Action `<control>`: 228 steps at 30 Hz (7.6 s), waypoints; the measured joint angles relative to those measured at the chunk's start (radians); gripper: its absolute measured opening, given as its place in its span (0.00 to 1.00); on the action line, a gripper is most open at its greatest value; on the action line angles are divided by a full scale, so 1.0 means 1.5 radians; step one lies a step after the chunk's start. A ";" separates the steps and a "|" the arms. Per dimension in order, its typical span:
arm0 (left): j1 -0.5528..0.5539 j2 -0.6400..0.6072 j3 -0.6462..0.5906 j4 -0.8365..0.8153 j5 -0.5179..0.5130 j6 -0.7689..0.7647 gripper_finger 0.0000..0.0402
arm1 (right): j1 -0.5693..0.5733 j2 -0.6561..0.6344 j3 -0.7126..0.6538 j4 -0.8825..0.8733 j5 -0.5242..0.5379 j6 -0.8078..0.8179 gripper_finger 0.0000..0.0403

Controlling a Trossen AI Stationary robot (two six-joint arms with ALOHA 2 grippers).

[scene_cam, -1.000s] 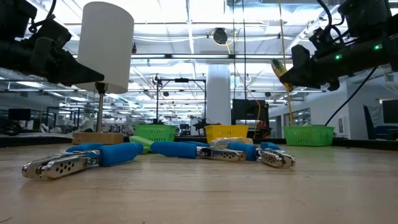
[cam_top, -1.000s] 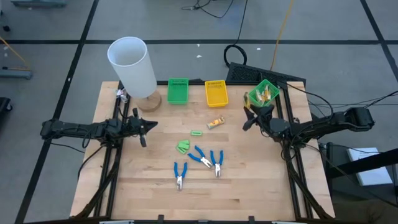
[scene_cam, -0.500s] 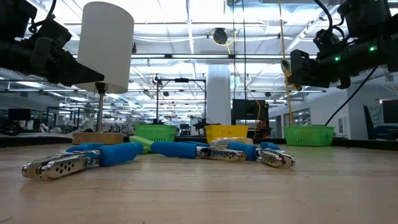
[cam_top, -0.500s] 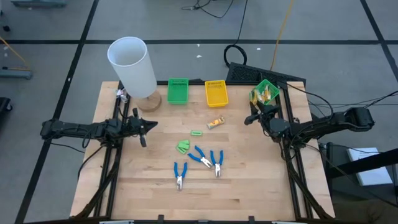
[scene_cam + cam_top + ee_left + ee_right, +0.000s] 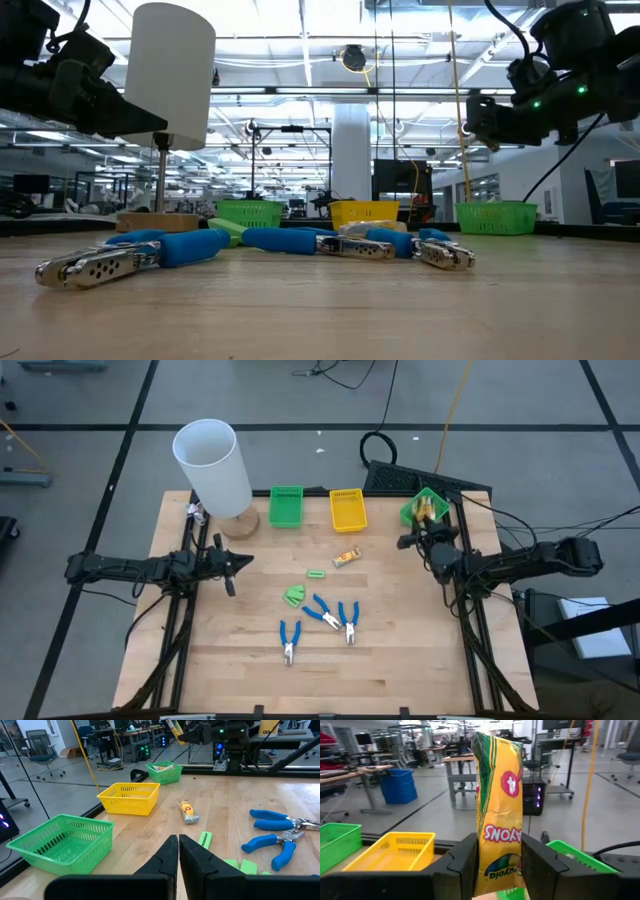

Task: Pick & Place School Supplies
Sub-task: Put the yellow crayon box into the right green bin

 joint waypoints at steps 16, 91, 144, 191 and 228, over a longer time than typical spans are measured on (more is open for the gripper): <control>0.000 0.000 0.000 0.000 0.000 0.000 0.05 | -0.112 0.000 0.000 -0.001 -0.004 0.000 0.31; 0.000 0.000 0.000 0.000 0.000 0.000 0.05 | -0.512 0.047 0.284 -0.622 -0.541 0.112 0.28; 0.000 0.000 0.000 0.000 0.000 0.000 0.05 | -0.416 0.205 0.283 -0.481 -0.542 0.035 0.51; 0.000 0.000 0.000 0.000 0.000 0.000 0.05 | 0.018 0.378 0.284 -0.084 -0.666 -0.137 0.50; 0.000 0.000 0.000 0.000 0.000 0.000 0.05 | -0.045 0.500 0.289 -0.160 -0.839 -0.175 0.51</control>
